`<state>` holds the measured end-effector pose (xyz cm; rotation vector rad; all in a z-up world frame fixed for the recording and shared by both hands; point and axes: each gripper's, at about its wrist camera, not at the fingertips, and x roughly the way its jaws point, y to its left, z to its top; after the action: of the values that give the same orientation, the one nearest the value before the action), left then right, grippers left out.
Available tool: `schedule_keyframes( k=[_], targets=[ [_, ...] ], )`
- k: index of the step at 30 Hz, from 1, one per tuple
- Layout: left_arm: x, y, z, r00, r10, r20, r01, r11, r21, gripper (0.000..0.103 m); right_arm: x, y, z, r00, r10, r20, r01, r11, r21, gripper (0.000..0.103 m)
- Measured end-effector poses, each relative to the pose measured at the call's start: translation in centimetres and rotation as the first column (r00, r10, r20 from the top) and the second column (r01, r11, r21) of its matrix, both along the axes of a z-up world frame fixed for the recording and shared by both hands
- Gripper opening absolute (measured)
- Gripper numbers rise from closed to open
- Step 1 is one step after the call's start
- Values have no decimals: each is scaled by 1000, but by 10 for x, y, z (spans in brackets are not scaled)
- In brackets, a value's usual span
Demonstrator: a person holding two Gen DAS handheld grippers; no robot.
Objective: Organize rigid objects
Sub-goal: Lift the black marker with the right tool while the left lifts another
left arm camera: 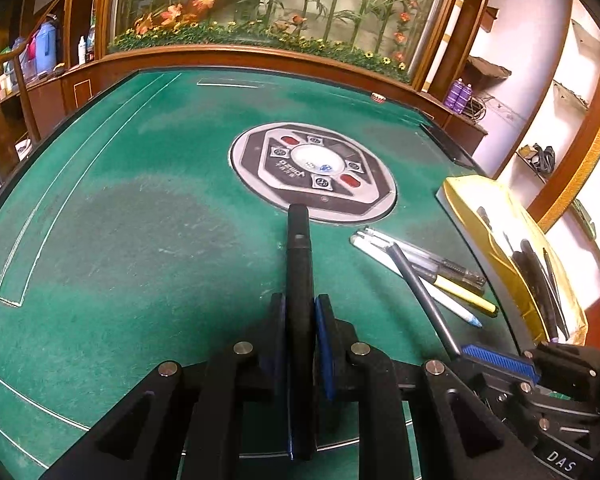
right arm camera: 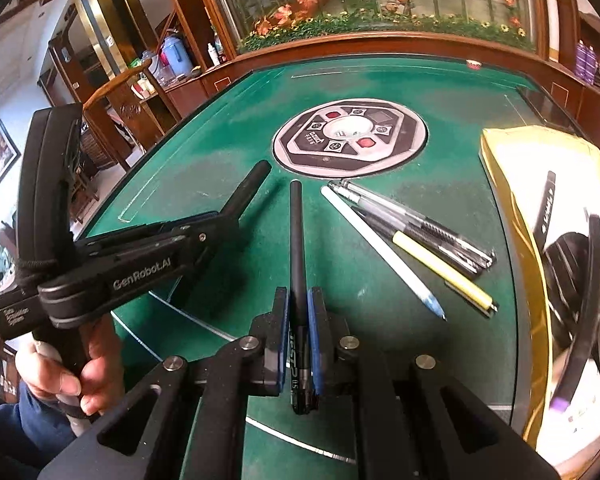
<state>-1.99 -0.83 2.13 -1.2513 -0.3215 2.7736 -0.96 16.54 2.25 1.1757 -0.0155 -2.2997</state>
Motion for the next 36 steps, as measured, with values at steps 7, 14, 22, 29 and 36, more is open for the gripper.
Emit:
schedule_keyframes(
  k=[7, 14, 22, 29, 36],
  targets=[
    [-1, 6, 2, 1000, 2, -12, -2, 1000, -14, 16, 13, 11, 7, 999, -28, -14, 28, 999, -26, 9],
    [9, 7, 8, 998, 44, -35, -45, 998, -37, 16, 25, 21, 15, 999, -44, -29, 43, 998, -42, 9],
    [21, 33, 19, 997, 23, -72, -31, 993, -115, 17, 31, 38, 22, 997, -63, -46, 60, 996, -68, 9],
    [25, 46, 26, 997, 16, -81, -29, 987, -159, 17, 33, 52, 22, 996, -73, -44, 68, 992, -106, 9],
    [26, 65, 27, 997, -6, -71, -7, 981, -193, 17, 34, 71, 22, 994, -98, -39, 91, 985, -145, 9]
  ],
)
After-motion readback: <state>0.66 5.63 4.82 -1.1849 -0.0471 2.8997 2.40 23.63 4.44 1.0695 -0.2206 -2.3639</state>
